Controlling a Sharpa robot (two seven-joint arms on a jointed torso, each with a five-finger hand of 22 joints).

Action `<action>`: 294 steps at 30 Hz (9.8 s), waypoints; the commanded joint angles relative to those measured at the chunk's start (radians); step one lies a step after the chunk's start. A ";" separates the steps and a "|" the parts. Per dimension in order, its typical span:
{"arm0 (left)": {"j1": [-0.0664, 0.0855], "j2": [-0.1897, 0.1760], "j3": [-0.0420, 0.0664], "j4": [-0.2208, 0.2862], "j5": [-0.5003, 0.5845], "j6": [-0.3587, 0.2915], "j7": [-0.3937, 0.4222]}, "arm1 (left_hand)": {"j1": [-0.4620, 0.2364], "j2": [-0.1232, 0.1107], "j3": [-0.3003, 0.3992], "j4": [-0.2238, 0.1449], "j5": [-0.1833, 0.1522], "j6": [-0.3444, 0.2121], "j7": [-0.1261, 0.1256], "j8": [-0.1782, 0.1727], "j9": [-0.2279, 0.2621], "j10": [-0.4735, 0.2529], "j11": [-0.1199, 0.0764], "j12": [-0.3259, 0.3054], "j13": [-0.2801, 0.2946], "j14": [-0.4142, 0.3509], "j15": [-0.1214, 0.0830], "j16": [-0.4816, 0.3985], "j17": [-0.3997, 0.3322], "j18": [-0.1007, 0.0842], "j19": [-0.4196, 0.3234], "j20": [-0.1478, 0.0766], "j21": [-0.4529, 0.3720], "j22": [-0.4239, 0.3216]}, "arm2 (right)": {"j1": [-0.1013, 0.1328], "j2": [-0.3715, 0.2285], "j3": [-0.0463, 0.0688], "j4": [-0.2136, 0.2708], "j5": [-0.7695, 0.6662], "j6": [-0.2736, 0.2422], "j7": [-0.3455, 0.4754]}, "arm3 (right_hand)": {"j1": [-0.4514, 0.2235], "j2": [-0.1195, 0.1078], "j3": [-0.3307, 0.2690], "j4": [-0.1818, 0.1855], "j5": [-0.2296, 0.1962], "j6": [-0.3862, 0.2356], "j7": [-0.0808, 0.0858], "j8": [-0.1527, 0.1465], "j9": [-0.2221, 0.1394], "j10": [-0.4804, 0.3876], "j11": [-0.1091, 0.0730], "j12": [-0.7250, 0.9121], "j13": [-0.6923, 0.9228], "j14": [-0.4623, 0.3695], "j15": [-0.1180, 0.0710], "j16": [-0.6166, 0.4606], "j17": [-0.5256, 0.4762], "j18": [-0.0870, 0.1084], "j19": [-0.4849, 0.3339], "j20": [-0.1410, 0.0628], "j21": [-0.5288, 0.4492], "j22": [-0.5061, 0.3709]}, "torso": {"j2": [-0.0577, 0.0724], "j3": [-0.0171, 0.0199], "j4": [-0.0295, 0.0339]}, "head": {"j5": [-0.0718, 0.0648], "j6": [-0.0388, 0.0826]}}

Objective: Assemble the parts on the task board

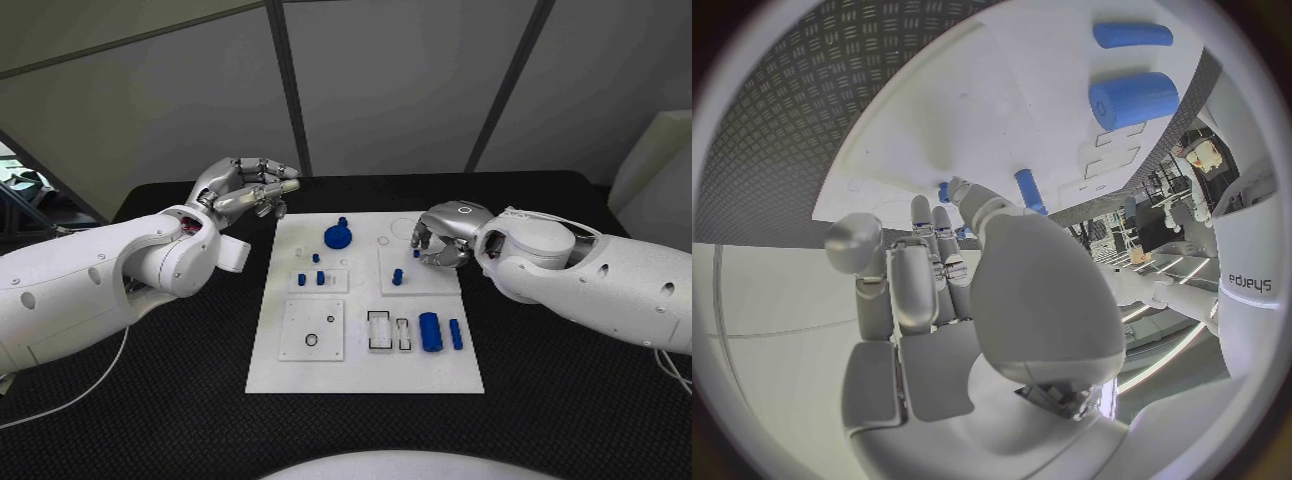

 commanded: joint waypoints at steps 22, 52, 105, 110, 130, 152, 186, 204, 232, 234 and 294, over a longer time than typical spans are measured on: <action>0.000 0.004 0.000 0.010 0.018 0.031 0.022 | -0.010 0.006 0.018 0.001 0.002 -0.025 0.002 0.031 0.012 -0.017 0.002 0.010 -0.007 -0.010 0.002 0.011 -0.012 -0.018 0.000 0.002 0.007 0.005 | -0.010 0.036 0.001 -0.032 -0.012 0.060 0.005 | 0.007 0.028 0.051 -0.024 0.005 0.059 -0.014 0.001 0.011 0.058 -0.017 -0.001 -0.016 0.057 -0.006 0.042 0.024 -0.024 0.017 -0.002 0.051 0.059 | 0.000 0.0004 0.0004 | 0.006 -0.006; 0.000 0.008 0.000 0.001 0.018 0.023 0.006 | -0.011 0.003 0.039 0.000 0.002 -0.064 0.008 0.065 0.025 -0.035 0.008 -0.004 -0.035 -0.018 0.006 0.021 -0.027 -0.017 -0.005 0.004 0.001 0.009 | -0.012 0.006 0.002 0.023 -0.043 -0.068 -0.010 | 0.027 0.052 0.126 -0.103 -0.025 0.101 -0.019 -0.001 0.018 0.099 -0.025 -0.002 -0.025 0.057 -0.012 0.066 0.036 -0.033 0.033 -0.010 0.102 0.121 | -0.002 0.0000 -0.0001 | 0.000 -0.011; -0.002 0.066 -0.001 -0.047 0.053 0.025 -0.010 | -0.015 0.000 0.045 0.001 0.002 -0.081 0.012 0.084 0.032 -0.040 0.012 -0.003 -0.045 -0.030 0.009 0.019 -0.045 -0.019 0.003 0.007 0.018 0.019 | -0.099 0.156 -0.001 0.193 0.024 -0.092 0.036 | 0.010 0.051 0.132 -0.106 -0.024 0.102 -0.019 -0.006 0.018 0.098 -0.024 -0.008 -0.028 0.058 -0.012 0.074 0.040 -0.036 0.039 -0.009 0.115 0.139 | -0.003 -0.0028 0.0003 | 0.108 -0.037; -0.002 0.068 -0.001 -0.047 0.053 0.026 -0.010 | -0.015 0.000 0.045 0.001 0.002 -0.081 0.012 0.084 0.032 -0.040 0.012 -0.003 -0.045 -0.030 0.009 0.019 -0.045 -0.019 0.003 0.007 0.018 0.019 | -0.105 0.165 -0.014 0.181 0.016 -0.081 0.035 | 0.009 0.051 0.132 -0.106 -0.024 0.102 -0.018 -0.006 0.018 0.098 -0.024 -0.008 -0.028 0.058 -0.012 0.074 0.040 -0.036 0.039 -0.009 0.115 0.139 | -0.003 -0.0020 0.0006 | 0.117 -0.042; -0.002 0.070 -0.001 -0.046 0.053 0.028 -0.012 | -0.015 0.001 0.046 0.001 0.002 -0.082 0.011 0.087 0.033 -0.040 0.011 -0.002 -0.046 -0.033 0.009 0.016 -0.050 -0.019 0.002 0.007 0.015 0.018 | -0.117 0.181 -0.020 0.162 0.003 -0.034 0.033 | 0.008 0.051 0.132 -0.106 -0.025 0.102 -0.018 -0.006 0.018 0.098 -0.024 -0.009 -0.028 0.059 -0.011 0.075 0.042 -0.037 0.039 -0.009 0.116 0.139 | -0.003 -0.0024 0.0007 | 0.127 -0.056; -0.002 0.072 -0.001 -0.046 0.053 0.029 -0.014 | -0.015 0.001 0.046 0.001 0.002 -0.082 0.011 0.087 0.033 -0.040 0.011 -0.002 -0.046 -0.033 0.009 0.016 -0.050 -0.019 0.002 0.007 0.015 0.018 | -0.118 0.193 -0.023 0.149 -0.019 -0.008 0.018 | 0.005 0.052 0.131 -0.106 -0.026 0.103 -0.018 -0.007 0.019 0.099 -0.024 -0.009 -0.029 0.058 -0.011 0.075 0.041 -0.037 0.039 -0.009 0.116 0.140 | -0.004 -0.0027 0.0006 | 0.135 -0.063; -0.001 0.071 -0.001 -0.053 0.053 0.045 -0.028 | -0.026 0.001 0.045 0.009 0.000 -0.091 0.012 0.104 0.038 -0.041 0.012 0.005 -0.052 -0.037 0.011 0.020 -0.056 -0.018 0.000 0.009 0.013 0.019 | -0.118 0.153 -0.033 0.190 -0.028 -0.166 0.029 | -0.088 -0.002 0.058 -0.079 -0.003 -0.093 0.017 -0.020 0.003 -0.075 0.022 -0.022 -0.073 0.047 0.029 0.078 0.017 -0.026 0.002 0.031 0.082 0.097 | -0.005 -0.0013 -0.0001 | 0.134 -0.058; -0.002 0.067 -0.008 -0.054 0.053 0.055 -0.025 | -0.023 0.001 0.046 0.007 0.001 -0.093 0.011 0.106 0.038 -0.042 0.011 0.006 -0.053 -0.037 0.010 0.021 -0.057 -0.018 0.001 0.009 0.014 0.019 | -0.052 -0.090 0.046 0.275 0.042 -0.051 -0.044 | -0.114 -0.021 -0.003 -0.053 -0.011 -0.058 -0.001 -0.013 0.008 -0.068 0.007 0.026 -0.076 0.049 0.018 0.090 0.024 -0.028 0.010 0.022 0.087 0.104 | -0.005 -0.0024 -0.0024 | 0.083 -0.022; -0.002 0.071 -0.010 -0.054 0.053 0.052 -0.029 | -0.022 0.001 0.047 0.006 0.001 -0.095 0.011 0.109 0.039 -0.042 0.012 0.007 -0.054 -0.037 0.010 0.022 -0.057 -0.018 0.000 0.009 0.013 0.019 | -0.043 -0.031 0.040 0.196 0.021 0.107 -0.059 | -0.055 0.022 -0.030 -0.042 -0.005 -0.015 -0.010 -0.002 0.015 -0.032 -0.006 0.086 -0.081 0.050 0.007 0.096 0.024 -0.031 0.020 0.011 0.091 0.115 | -0.004 -0.0026 -0.0012 | 0.082 -0.027; -0.002 0.071 -0.010 -0.053 0.053 0.052 -0.029 | -0.022 0.001 0.047 0.006 0.001 -0.095 0.011 0.109 0.039 -0.042 0.012 0.007 -0.054 -0.037 0.010 0.022 -0.057 -0.018 0.000 0.009 0.013 0.019 | -0.043 -0.027 0.039 0.190 0.021 0.113 -0.060 | -0.047 0.028 -0.018 -0.043 -0.003 0.001 -0.008 0.003 0.017 -0.010 -0.008 0.089 -0.082 0.051 0.005 0.100 0.030 -0.033 0.027 0.010 0.099 0.126 | -0.004 -0.0024 -0.0012 | 0.081 -0.027; -0.001 0.112 -0.010 -0.080 0.059 0.059 -0.026 | -0.026 0.000 0.047 0.010 0.001 -0.109 0.014 0.117 0.041 -0.053 0.014 0.008 -0.060 -0.041 0.012 0.024 -0.064 -0.018 -0.001 0.010 0.009 0.019 | -0.096 0.105 0.037 0.341 0.129 -0.135 0.072 | 0.006 0.063 0.082 -0.092 -0.023 0.084 -0.019 0.009 0.023 0.093 -0.025 0.035 -0.095 0.057 -0.010 0.123 0.056 -0.043 0.053 -0.007 0.138 0.176 | -0.002 -0.0034 0.0009 | 0.126 -0.045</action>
